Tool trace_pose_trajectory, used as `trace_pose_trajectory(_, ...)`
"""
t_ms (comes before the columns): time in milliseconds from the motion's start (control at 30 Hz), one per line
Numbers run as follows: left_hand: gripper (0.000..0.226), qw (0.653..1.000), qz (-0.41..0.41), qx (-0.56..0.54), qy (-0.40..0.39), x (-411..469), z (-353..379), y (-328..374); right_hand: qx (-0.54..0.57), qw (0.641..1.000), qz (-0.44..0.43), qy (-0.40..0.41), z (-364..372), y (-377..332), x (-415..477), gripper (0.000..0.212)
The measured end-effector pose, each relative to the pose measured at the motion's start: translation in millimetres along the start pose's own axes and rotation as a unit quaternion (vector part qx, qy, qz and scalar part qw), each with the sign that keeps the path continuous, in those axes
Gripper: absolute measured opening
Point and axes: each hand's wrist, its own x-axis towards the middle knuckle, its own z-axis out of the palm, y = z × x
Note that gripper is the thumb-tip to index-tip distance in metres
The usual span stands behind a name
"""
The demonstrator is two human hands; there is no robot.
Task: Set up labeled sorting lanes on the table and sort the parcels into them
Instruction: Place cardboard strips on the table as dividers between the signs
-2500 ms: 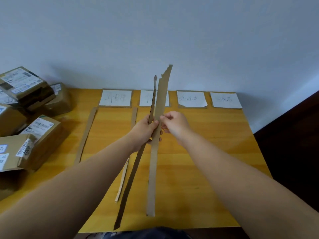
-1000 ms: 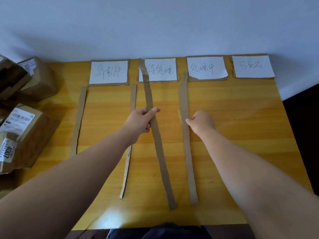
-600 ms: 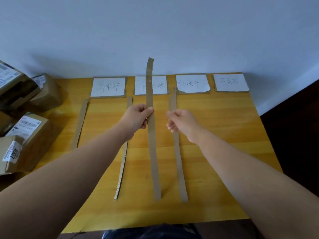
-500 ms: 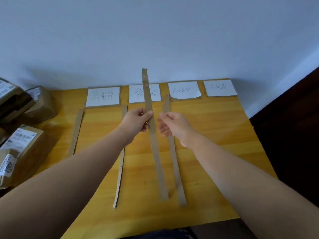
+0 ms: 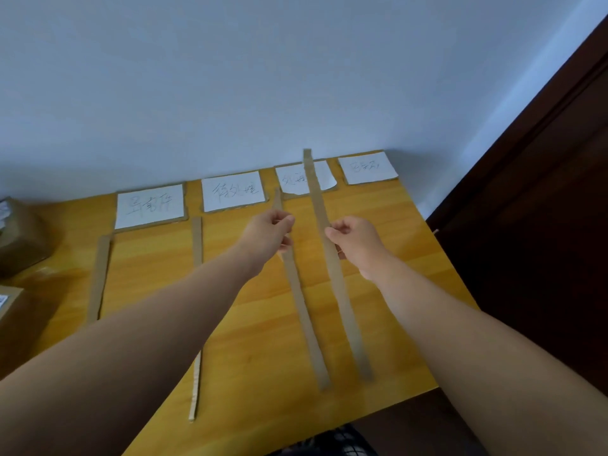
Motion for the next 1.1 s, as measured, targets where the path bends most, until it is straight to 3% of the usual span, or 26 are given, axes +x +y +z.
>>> trace_pose_trajectory(333, 0.019, 0.996, -0.077, -0.006, 0.046, 27, 61, -15, -0.027, 0.996, 0.069, 0.046, -83, 59, 63, 0.014)
trace_pose_trajectory(667, 0.021, 0.991, -0.12, 0.011, 0.062, 48, 91, -23, -0.038, 0.99, 0.134, 0.011, -78, 103, 109, 0.006)
trace_pose_trajectory(800, 0.023, 0.991, -0.104, 0.073, 0.046, 51, 90, -31, -0.095, 0.988, 0.125, 0.0, -72, 113, 120, 0.019)
trace_pose_trajectory(1100, 0.025, 0.985, -0.101, 0.133, 0.041, 55, 83, -39, -0.238, 0.965, 0.114, -0.002, -63, 115, 130, 0.017)
